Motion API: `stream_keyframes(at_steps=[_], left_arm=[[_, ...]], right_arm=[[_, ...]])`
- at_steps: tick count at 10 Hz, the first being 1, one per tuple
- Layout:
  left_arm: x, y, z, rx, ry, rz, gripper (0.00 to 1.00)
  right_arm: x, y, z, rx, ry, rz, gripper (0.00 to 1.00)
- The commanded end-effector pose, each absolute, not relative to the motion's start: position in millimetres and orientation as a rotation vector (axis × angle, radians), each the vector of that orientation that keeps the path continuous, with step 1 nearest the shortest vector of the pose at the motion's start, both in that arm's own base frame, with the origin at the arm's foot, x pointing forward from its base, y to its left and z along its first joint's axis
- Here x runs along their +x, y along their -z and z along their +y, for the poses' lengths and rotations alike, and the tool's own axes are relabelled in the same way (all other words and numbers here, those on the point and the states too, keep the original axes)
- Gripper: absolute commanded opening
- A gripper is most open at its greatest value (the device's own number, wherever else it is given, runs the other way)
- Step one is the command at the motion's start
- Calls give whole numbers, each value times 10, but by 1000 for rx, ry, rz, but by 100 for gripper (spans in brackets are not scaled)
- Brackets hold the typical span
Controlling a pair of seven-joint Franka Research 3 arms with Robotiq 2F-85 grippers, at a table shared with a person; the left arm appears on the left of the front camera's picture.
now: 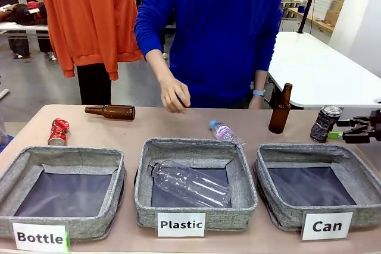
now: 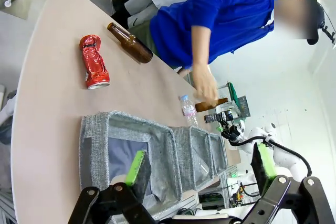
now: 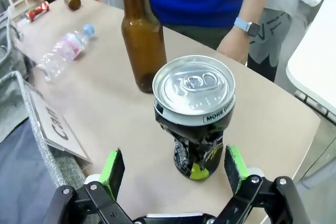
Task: Sort the can waste into the basket.
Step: Pick up the can waste from the table and place it in the right Fabric basket.
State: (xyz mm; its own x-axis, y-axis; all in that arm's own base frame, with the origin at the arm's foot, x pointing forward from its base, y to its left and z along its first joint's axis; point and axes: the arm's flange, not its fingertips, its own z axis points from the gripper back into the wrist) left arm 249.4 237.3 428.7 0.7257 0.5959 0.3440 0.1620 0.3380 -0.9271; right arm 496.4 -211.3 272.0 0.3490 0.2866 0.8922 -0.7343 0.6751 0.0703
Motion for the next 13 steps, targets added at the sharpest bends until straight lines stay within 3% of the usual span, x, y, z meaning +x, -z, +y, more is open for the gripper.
stream_keyframes(at_steps=[1,9,13], left_arm=[[2489,-4286,2387,-1221,-299,-761,100],[2489,-4286,2387,-1221,-299,-761,100],[2489,-4286,2387,-1221,-299,-761,100]], right_arm=[[5057,-2638,-2078,502,-713,-1087,100],[5241,-2515,-1997,502,-577,-1321,100],[5294,-2453,-1960,529,-565,-1328,100]])
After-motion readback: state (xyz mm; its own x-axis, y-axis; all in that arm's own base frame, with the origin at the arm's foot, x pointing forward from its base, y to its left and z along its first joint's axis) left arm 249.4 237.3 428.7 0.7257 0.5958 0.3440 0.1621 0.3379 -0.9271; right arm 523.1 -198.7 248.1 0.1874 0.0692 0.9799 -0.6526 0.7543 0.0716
